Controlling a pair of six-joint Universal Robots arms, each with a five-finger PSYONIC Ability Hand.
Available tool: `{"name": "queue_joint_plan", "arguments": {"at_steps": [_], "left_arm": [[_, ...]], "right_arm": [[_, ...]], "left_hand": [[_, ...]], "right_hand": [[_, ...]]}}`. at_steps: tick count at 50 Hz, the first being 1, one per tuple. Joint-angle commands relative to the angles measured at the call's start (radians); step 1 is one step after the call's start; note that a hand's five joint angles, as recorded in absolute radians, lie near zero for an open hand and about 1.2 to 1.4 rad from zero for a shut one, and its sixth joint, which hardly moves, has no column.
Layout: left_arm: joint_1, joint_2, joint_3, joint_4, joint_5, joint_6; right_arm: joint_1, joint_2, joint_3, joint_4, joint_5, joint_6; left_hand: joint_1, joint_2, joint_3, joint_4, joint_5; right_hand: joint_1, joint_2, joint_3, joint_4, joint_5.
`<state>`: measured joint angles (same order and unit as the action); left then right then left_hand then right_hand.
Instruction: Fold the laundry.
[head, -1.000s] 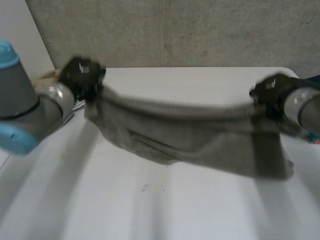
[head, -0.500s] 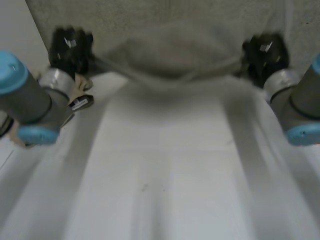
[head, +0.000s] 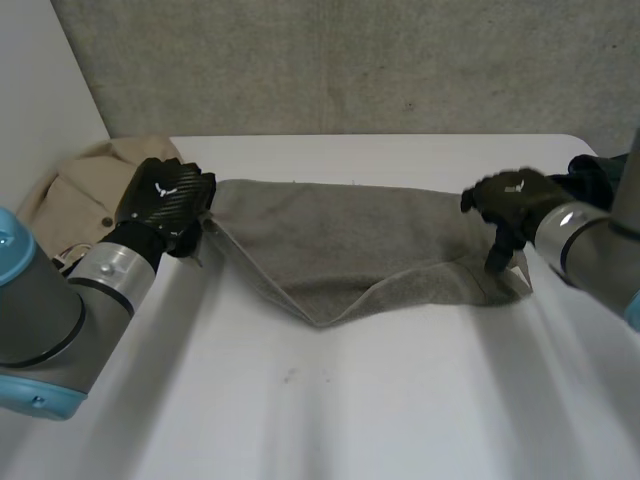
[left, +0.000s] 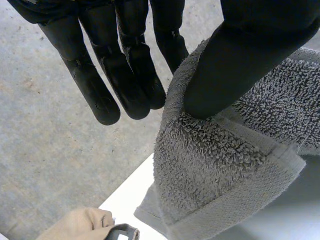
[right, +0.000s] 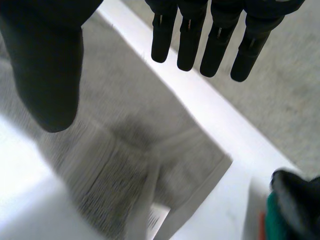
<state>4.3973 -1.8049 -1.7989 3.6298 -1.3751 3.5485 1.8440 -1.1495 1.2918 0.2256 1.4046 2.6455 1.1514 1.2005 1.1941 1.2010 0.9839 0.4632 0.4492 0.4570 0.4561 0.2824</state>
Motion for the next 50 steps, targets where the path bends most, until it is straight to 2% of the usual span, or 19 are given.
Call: {"name": "queue_joint_plan", "arguments": {"at_steps": [1,3,9,15,23,28,30,34,41,45,49,50], "left_arm": [[0.004,0.013,-0.008,0.000,-0.002,-0.002],[0.002,0.012,-0.010,0.000,-0.002,-0.002],[-0.004,0.010,-0.011,0.001,-0.004,-0.002],[-0.005,0.009,-0.010,0.001,-0.002,-0.007],[0.005,0.007,-0.010,0.004,-0.002,-0.007],[0.008,0.007,-0.008,0.004,-0.002,-0.007],[0.010,0.007,-0.008,0.001,-0.002,-0.007],[0.016,0.015,-0.005,0.000,-0.004,-0.005],[0.071,0.162,0.026,-0.031,-0.005,0.000],[0.111,0.266,0.087,-0.141,-0.004,0.001],[0.134,0.320,0.196,-0.328,0.016,0.003],[0.139,0.326,0.244,-0.417,0.036,0.003]], "right_arm": [[-0.028,0.036,-0.158,0.083,-0.091,0.004],[-0.035,0.132,-0.239,0.130,-0.137,0.004],[-0.026,0.273,-0.348,0.202,-0.203,-0.022],[-0.023,0.405,-0.428,0.218,-0.231,-0.074],[-0.020,0.490,-0.445,0.209,-0.236,-0.081],[-0.020,0.507,-0.448,0.198,-0.228,-0.107],[-0.019,0.501,-0.447,0.196,-0.225,-0.119],[-0.022,0.436,-0.437,0.195,-0.216,-0.127],[-0.037,0.021,-0.261,0.199,-0.161,-0.133],[-0.061,-0.154,-0.198,0.213,-0.122,-0.156],[-0.127,-0.316,-0.161,0.257,-0.105,-0.206],[-0.137,-0.343,-0.158,0.271,-0.107,-0.220]], "left_hand": [[0.245,0.196,0.202,0.195,0.238],[0.245,0.196,0.202,0.195,0.238],[0.245,0.196,0.202,0.195,0.238],[0.245,0.196,0.202,0.195,0.238],[0.245,0.196,0.202,0.195,0.238],[0.245,0.196,0.202,0.195,0.238],[0.245,0.196,0.202,0.195,0.238],[0.245,0.196,0.202,0.195,0.238],[0.245,0.196,0.202,0.195,0.238],[0.245,0.196,0.202,0.195,0.238],[0.245,0.196,0.202,0.195,0.238],[0.245,0.196,0.202,0.195,0.238]], "right_hand": [[0.218,0.232,0.224,0.225,0.224],[0.244,0.258,0.250,0.251,0.250],[0.291,0.305,0.297,0.298,0.297],[0.297,0.311,0.303,0.304,0.303],[0.312,0.326,0.318,0.319,0.318],[0.658,0.672,0.664,0.665,0.664],[0.897,0.911,0.904,0.905,0.904],[0.933,0.947,0.939,0.940,0.939],[0.933,0.947,0.939,0.940,0.939],[0.933,0.947,0.939,0.940,0.939],[0.933,0.947,0.939,0.940,0.939],[0.933,0.947,0.939,0.940,0.939]]}}
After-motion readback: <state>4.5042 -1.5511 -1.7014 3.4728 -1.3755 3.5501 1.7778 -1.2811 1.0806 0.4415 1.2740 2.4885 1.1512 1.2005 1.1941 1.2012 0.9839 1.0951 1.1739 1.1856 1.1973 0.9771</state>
